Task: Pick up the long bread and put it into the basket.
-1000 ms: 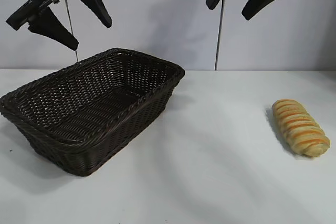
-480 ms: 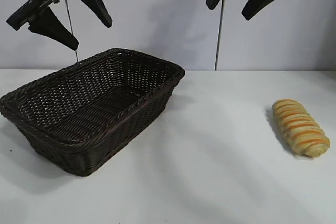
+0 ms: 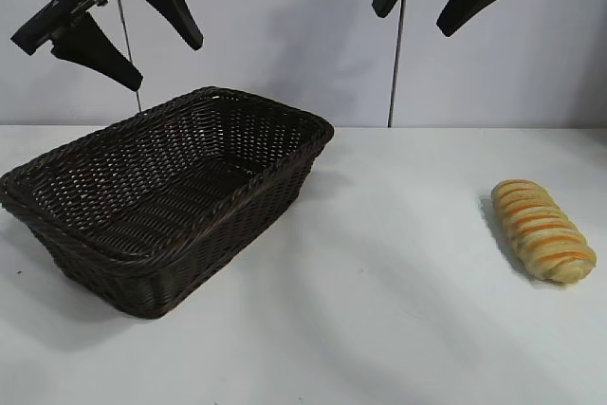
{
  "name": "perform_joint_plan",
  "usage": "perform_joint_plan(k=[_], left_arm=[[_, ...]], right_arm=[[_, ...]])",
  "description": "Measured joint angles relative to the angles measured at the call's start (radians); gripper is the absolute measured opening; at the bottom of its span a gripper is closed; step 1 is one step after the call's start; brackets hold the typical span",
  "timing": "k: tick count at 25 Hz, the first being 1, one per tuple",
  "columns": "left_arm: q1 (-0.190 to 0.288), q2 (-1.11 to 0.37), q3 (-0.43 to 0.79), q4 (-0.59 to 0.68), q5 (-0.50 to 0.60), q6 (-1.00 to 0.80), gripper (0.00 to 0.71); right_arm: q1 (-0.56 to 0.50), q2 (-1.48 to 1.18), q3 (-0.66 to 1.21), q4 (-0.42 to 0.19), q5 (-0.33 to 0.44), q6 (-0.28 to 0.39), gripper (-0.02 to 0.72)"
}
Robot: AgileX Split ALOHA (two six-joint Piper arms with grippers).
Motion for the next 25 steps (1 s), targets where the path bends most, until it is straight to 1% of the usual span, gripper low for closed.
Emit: perform_joint_plan(k=[7,12,19,22,25], left_arm=[[0.0,-0.001,0.0,0.0,0.004,-0.008,0.514],[0.0,-0.025,0.0,0.008,0.03,-0.024,0.514],[0.0,-0.079,0.001,0.103,0.106,-0.048,0.514],[0.0,-0.112,0.034,0.125,0.113,-0.055,0.514],[0.0,-0.16,0.11,0.128,0.107,-0.056,0.514]], right_arm=[[0.0,0.0,0.0,0.0,0.0,0.0,0.539],[0.0,0.0,0.0,0.0,0.0,0.0,0.539],[0.0,0.0,0.0,0.0,0.0,0.0,0.539],[0.0,0.0,0.0,0.0,0.0,0.0,0.539],[0.0,0.0,0.0,0.0,-0.001,0.0,0.539]])
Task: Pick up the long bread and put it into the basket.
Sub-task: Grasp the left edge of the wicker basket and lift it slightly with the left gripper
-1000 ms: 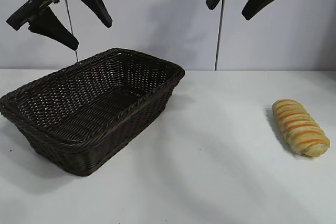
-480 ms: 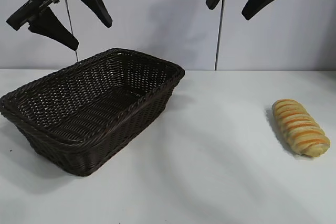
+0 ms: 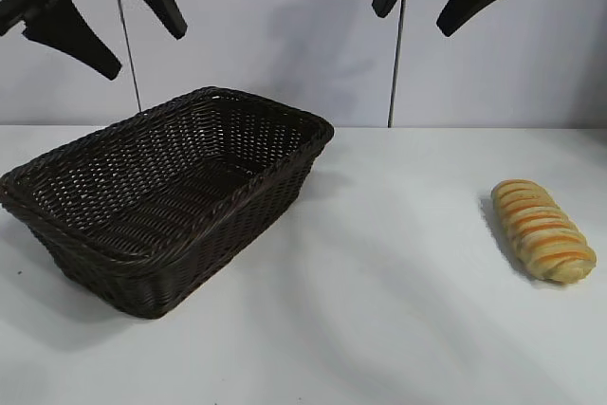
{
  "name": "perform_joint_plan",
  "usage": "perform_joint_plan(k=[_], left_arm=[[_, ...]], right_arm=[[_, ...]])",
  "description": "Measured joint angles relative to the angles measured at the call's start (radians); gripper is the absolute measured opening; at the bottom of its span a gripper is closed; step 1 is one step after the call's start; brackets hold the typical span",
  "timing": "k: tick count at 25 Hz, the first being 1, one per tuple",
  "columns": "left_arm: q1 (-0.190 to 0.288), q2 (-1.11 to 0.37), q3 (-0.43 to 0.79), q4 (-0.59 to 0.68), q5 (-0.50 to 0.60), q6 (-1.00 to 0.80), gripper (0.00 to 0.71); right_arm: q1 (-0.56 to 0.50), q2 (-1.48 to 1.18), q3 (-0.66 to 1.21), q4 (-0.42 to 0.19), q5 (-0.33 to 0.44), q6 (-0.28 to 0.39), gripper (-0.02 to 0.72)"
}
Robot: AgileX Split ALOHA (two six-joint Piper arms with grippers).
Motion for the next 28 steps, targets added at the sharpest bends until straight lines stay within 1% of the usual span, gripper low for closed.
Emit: perform_joint_plan(k=[7,12,14,21,24,28], left_arm=[[0.0,-0.134,0.231,0.006,-0.108,-0.043,0.514],[0.0,-0.196,0.37,0.019,-0.177,-0.155,0.514],[0.0,-0.208,0.407,0.02,-0.21,-0.219,0.514],[0.0,-0.211,0.458,0.045,-0.297,-0.462,0.514],[0.0,-0.211,0.471,0.104,-0.329,-0.577,0.514],[0.0,-0.211,0.496,0.175,-0.335,-0.707,0.514]], right_arm=[[0.0,0.0,0.0,0.0,0.0,0.0,0.539],[0.0,0.0,0.0,0.0,0.0,0.0,0.539],[0.0,0.0,0.0,0.0,0.0,0.0,0.539],[0.0,0.0,0.0,0.0,0.0,0.0,0.539],[0.0,0.0,0.0,0.0,0.0,0.0,0.539],[0.0,0.0,0.0,0.0,0.0,0.0,0.539]])
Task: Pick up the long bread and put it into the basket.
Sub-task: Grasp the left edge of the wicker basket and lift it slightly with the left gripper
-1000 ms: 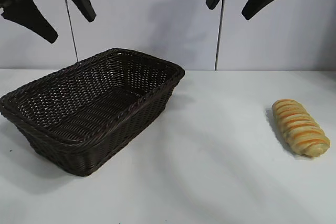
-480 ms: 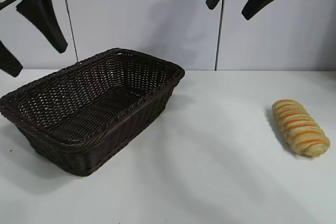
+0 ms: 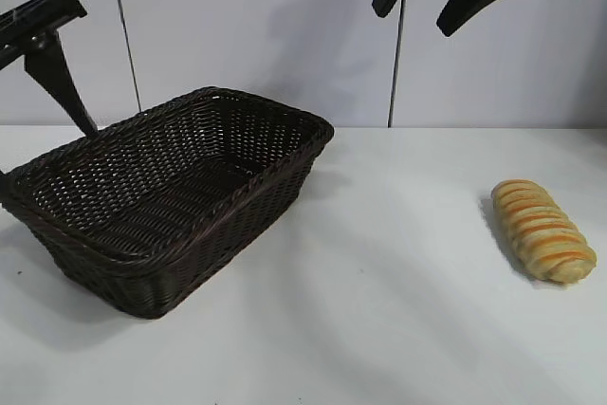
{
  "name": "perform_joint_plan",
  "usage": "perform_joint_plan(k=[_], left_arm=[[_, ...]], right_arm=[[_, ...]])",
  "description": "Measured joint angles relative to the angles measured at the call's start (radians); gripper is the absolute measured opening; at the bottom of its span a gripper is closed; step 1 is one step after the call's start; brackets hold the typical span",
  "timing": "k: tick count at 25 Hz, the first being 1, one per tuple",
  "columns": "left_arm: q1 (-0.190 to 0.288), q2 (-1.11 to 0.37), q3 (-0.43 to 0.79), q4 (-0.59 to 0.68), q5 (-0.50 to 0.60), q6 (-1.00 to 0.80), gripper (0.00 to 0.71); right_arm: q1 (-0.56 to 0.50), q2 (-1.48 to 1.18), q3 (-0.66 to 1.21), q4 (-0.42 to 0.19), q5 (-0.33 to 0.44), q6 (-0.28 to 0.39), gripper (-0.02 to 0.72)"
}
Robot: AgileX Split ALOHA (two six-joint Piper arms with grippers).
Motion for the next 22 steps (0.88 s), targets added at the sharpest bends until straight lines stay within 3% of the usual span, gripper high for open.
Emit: perform_joint_plan(k=[9,22], left_arm=[[0.0,0.0,0.069,0.007,-0.072,-0.036,0.514],[0.0,0.0,0.071,-0.001,-0.134,-0.038,0.514]], right_arm=[[0.0,0.0,0.0,0.0,0.0,0.0,0.539],[0.0,0.0,0.0,0.0,0.0,0.0,0.539]])
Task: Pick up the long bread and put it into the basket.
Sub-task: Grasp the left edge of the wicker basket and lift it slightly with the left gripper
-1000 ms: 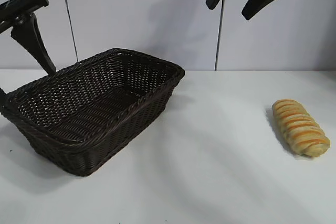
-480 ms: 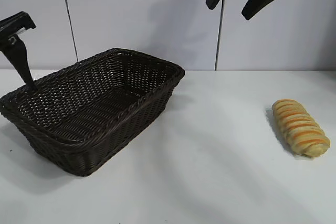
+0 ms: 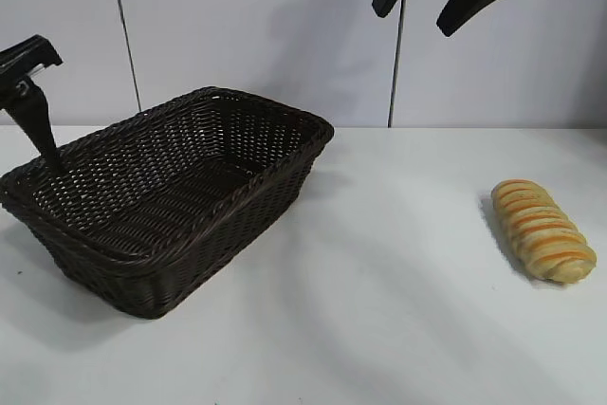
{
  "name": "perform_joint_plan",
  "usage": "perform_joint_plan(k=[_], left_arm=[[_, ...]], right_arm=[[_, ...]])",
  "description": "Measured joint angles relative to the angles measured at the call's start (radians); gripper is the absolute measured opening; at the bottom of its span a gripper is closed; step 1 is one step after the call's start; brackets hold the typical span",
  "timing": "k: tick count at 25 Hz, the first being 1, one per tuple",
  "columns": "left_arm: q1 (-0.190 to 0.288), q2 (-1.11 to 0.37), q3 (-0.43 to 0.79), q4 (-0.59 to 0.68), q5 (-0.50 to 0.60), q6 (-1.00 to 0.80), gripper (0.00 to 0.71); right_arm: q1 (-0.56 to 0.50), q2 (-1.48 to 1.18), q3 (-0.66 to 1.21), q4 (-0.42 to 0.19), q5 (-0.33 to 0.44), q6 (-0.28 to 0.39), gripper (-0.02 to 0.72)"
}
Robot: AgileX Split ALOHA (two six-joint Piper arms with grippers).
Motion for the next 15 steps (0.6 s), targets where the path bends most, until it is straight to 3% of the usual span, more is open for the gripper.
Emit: perform_joint_plan(k=[15], left_arm=[[0.0,0.056,0.0,-0.019,-0.025,-0.008,0.514]], right_arm=[[0.0,0.0,0.0,0.0,0.0,0.0,0.539]])
